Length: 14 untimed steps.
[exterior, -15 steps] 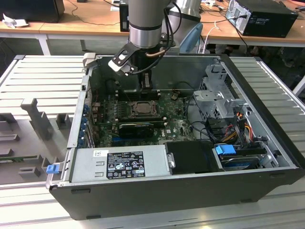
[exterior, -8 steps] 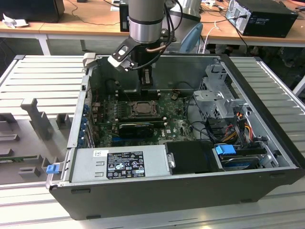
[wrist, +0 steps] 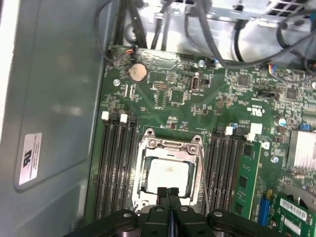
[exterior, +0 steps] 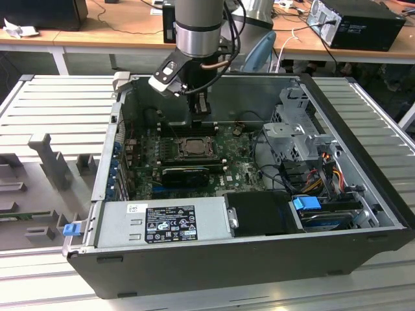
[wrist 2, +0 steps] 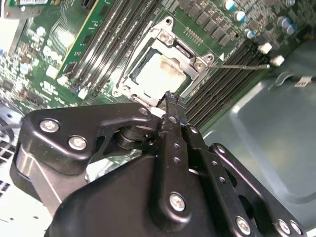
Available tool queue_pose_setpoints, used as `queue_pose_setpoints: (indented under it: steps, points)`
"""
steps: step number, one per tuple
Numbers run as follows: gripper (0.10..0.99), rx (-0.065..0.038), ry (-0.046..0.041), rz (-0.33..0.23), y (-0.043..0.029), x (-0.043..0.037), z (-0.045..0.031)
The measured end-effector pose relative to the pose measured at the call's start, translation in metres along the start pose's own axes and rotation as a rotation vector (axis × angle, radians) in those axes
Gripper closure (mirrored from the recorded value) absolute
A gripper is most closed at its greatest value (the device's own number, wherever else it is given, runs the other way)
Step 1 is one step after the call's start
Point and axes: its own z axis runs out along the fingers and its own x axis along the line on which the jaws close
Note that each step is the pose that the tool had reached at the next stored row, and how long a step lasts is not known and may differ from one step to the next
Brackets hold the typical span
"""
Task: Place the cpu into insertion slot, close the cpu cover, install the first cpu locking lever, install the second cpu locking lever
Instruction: 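Install the first cpu locking lever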
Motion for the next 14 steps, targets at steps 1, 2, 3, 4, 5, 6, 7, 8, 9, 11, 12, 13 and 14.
queue_pose_setpoints:
  steps: [1,2,3,4,5,6,7,8,9,11,12,13,14]
  points:
    - [0.980,0.000,0.0004,-0.022,0.0000,0.0000,0.0000]
    - [0.980,0.001,0.0009,-0.042,0.0000,0.0000,0.0001]
    - [0.980,0.001,0.0019,-0.081,0.0000,0.0000,0.0002]
    - [0.980,0.001,0.0028,-0.114,0.0000,0.0000,0.0002]
    - [0.980,0.002,0.0035,-0.149,0.0000,0.0000,0.0002]
    - [0.980,0.002,0.0044,-0.187,0.0000,0.0000,0.0002]
    - [0.980,0.003,0.0054,-0.231,0.0000,0.0000,0.0002]
    - [0.980,0.003,0.0061,-0.260,0.0000,0.0000,0.0002]
    - [0.980,0.003,0.0065,-0.279,0.0000,0.0000,0.0002]
    - [0.980,0.003,0.0071,-0.301,0.0000,0.0000,0.0002]
    - [0.980,0.004,0.0073,-0.313,0.0000,0.0000,0.0002]
    - [0.980,0.004,0.0076,-0.324,0.0000,0.0000,0.0002]
    - [0.980,0.004,0.0080,-0.339,0.0000,0.0000,0.0002]
